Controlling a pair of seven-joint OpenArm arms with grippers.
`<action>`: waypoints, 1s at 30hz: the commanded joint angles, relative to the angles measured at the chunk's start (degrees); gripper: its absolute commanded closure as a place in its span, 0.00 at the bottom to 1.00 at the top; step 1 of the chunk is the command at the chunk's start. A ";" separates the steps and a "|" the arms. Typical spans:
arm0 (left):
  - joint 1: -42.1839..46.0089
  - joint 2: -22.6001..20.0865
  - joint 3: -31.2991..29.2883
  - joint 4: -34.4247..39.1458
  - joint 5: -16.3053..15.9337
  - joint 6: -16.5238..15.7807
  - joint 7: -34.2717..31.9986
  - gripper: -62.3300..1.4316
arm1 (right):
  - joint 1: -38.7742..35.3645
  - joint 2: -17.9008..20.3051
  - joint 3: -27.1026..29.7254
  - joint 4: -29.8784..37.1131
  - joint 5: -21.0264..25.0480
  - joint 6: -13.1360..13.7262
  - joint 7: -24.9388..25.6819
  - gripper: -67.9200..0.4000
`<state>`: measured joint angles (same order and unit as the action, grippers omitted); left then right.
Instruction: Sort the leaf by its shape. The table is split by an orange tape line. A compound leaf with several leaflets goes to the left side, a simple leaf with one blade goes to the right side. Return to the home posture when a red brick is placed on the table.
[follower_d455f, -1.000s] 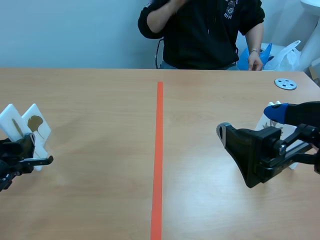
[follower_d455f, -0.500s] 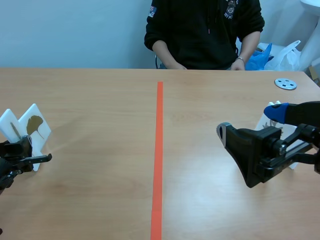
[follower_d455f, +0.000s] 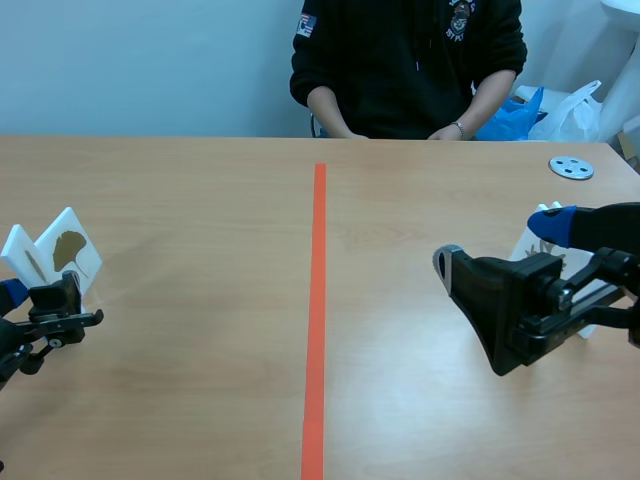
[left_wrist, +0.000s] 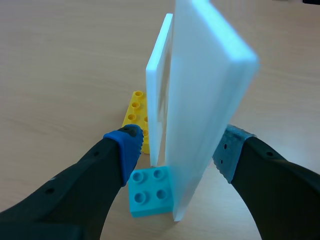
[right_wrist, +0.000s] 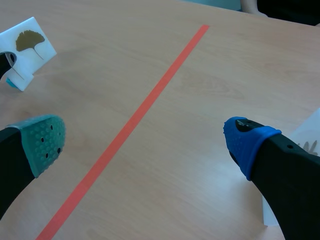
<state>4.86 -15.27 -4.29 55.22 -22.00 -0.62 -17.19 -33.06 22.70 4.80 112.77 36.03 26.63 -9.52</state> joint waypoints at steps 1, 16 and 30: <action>0.85 -0.83 -0.74 4.24 -0.09 -0.04 -0.94 0.43 | 0.52 0.63 0.48 0.04 0.66 -0.02 0.81 0.00; 11.65 -5.79 -7.39 28.85 -0.81 -0.55 0.66 0.23 | 0.52 0.63 0.48 0.04 0.66 0.00 0.81 0.00; 27.78 -6.21 -7.30 49.59 -8.90 -25.92 15.72 0.00 | 0.35 0.66 2.60 0.07 0.72 0.02 -0.09 0.00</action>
<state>32.32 -21.30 -11.66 104.92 -30.00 -26.68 -0.93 -33.06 22.70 6.59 112.77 36.03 26.63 -10.41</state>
